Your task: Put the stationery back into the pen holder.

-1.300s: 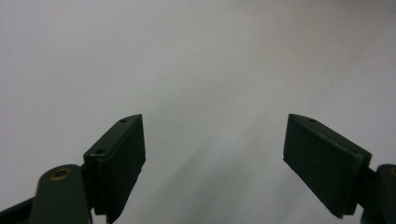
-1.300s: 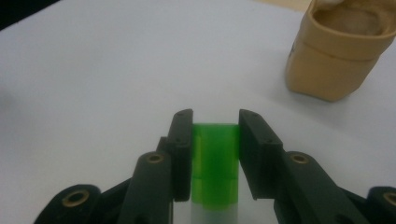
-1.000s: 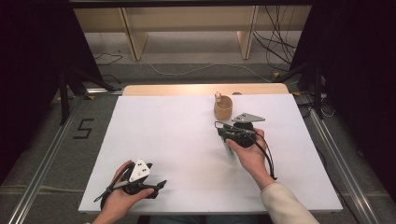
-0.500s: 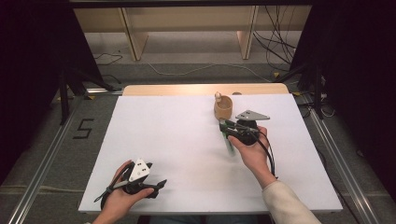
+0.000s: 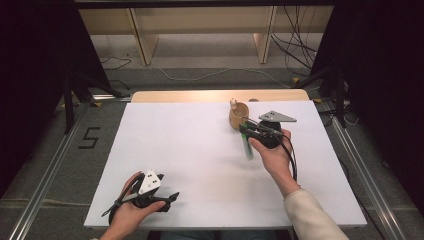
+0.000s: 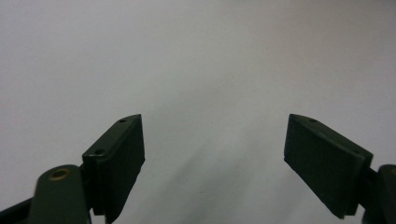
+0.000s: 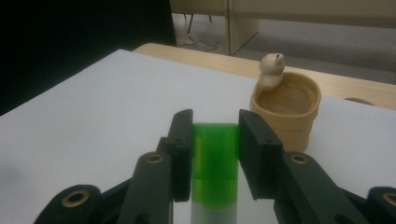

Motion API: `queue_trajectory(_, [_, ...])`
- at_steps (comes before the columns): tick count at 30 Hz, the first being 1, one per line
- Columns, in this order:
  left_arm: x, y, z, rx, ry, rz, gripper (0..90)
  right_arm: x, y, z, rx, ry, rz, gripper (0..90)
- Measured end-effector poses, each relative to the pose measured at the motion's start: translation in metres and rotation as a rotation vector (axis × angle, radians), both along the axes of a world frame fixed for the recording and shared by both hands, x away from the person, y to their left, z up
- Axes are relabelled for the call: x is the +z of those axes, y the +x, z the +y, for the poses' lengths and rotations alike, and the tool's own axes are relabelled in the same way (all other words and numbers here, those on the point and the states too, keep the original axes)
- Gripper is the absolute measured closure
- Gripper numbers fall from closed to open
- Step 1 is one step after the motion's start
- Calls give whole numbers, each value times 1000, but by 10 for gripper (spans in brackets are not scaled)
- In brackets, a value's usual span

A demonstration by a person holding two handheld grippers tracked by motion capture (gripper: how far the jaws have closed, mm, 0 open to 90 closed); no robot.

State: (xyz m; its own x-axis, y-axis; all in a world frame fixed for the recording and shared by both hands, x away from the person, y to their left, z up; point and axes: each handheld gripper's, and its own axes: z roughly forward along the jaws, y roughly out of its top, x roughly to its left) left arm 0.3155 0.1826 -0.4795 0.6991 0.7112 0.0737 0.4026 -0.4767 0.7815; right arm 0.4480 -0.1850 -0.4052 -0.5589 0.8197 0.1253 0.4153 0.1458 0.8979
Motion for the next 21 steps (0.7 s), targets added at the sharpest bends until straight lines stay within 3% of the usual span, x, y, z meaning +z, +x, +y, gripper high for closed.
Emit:
queue_trajectory(4, [-1,1,0,5,-8,0,202,9,7,-1,-10,4,-23,674])
queue_trajectory(21, [0,0,-1,-6,-4,1,201,21,24,0,-38,35,-38,674])
